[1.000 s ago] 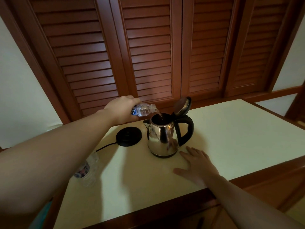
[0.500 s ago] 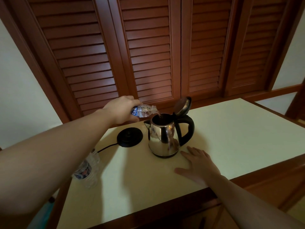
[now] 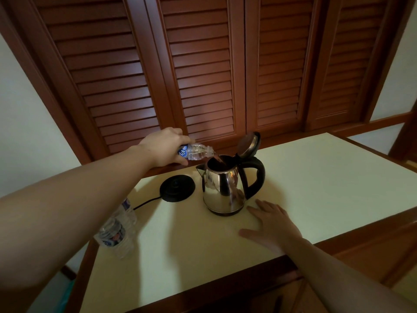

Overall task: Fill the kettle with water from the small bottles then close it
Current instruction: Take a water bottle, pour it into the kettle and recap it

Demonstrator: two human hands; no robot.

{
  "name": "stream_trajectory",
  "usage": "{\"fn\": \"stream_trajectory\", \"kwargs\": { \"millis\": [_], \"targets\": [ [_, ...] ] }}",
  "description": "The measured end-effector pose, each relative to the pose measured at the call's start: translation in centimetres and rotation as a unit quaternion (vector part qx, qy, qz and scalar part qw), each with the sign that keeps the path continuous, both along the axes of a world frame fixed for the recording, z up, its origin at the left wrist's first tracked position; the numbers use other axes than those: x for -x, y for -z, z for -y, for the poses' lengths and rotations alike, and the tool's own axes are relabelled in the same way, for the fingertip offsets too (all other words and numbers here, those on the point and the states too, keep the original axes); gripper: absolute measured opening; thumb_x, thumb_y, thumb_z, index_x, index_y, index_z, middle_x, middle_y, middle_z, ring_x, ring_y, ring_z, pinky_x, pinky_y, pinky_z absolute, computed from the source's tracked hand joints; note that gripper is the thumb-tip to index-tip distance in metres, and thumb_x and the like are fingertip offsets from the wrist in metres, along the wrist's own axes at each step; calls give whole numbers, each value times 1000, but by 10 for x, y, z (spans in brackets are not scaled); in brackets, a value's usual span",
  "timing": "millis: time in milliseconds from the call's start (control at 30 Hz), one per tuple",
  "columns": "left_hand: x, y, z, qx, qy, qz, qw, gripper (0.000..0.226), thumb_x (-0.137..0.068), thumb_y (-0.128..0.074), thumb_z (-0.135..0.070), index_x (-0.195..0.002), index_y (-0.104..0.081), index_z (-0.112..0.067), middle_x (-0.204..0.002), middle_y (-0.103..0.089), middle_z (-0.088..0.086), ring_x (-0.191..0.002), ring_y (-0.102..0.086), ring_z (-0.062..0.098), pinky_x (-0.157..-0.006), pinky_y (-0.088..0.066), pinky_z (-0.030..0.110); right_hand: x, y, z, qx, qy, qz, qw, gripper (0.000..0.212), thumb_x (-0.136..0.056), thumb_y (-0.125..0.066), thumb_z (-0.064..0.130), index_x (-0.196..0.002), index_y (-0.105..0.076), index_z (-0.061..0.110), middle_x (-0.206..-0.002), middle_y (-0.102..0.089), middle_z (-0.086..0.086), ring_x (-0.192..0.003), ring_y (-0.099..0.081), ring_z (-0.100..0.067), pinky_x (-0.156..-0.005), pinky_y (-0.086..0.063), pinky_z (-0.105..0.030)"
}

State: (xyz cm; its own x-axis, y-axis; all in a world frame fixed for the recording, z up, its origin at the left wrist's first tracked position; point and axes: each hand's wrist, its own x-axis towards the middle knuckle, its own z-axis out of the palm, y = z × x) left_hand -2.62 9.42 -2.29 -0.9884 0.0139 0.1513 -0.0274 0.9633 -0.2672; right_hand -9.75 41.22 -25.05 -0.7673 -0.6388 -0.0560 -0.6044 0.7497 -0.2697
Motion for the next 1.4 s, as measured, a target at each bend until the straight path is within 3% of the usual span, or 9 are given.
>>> {"fn": "stream_trajectory", "kwargs": {
  "millis": [467, 667, 800, 1033, 1167, 1400],
  "targets": [
    [3, -16, -1, 71, 21, 10, 997, 76, -85, -70, -64, -152, -46, -35, -106, -42, -7, -109, -49, 20, -84, -45, 36, 1, 0, -1, 7, -5, 4, 1000, 105, -72, -33, 98, -161, -21, 43, -173, -8, 9, -158, -5, -17, -128, -5, -42],
    [6, -25, -3, 97, 40, 8, 994, 77, -84, -70, -66, -152, -45, -38, -111, -49, -3, -110, -48, 22, -82, -39, 36, -1, -3, -1, 8, -1, 5, 1000, 103, -74, -36, 96, -161, -23, 43, -172, -8, 10, -158, -5, -16, -128, -3, -40],
    [7, -30, -8, 104, 47, 10, 993, 78, -85, -67, -68, -154, -43, -40, -105, -37, -7, -110, -47, 21, -78, -31, 34, 1, -1, -1, 9, -1, 5, 1000, 104, -73, -34, 98, -161, -22, 44, -172, -7, 11, -158, -5, -16, -128, -4, -41],
    [9, -32, -13, 151, 55, 29, 987, 78, -92, -56, -68, -159, -33, -38, -113, -45, -1, -110, -45, 20, -83, -38, 35, -1, -3, -2, 12, -1, 6, 1000, 102, -75, -37, 95, -161, -22, 43, -172, -8, 10, -158, -5, -16, -128, -4, -40],
    [11, -33, -18, 170, 52, 34, 983, 77, -93, -52, -69, -160, -28, -40, -110, -38, -2, -112, -44, 20, -85, -36, 35, -1, -2, -2, 11, 0, 5, 1000, 103, -74, -36, 96, -161, -22, 43, -172, -8, 10, -158, -5, -16, -128, -5, -41],
    [16, -40, -23, 206, 54, 43, 976, 75, -95, -49, -69, -161, -26, -41, -125, -46, 1, -117, -42, 20, -90, -37, 35, -1, -4, -2, 15, 0, 6, 1000, 103, -73, -36, 96, -161, -24, 43, -172, -9, 10, -158, -5, -16, -128, -5, -40]
  ]
}}
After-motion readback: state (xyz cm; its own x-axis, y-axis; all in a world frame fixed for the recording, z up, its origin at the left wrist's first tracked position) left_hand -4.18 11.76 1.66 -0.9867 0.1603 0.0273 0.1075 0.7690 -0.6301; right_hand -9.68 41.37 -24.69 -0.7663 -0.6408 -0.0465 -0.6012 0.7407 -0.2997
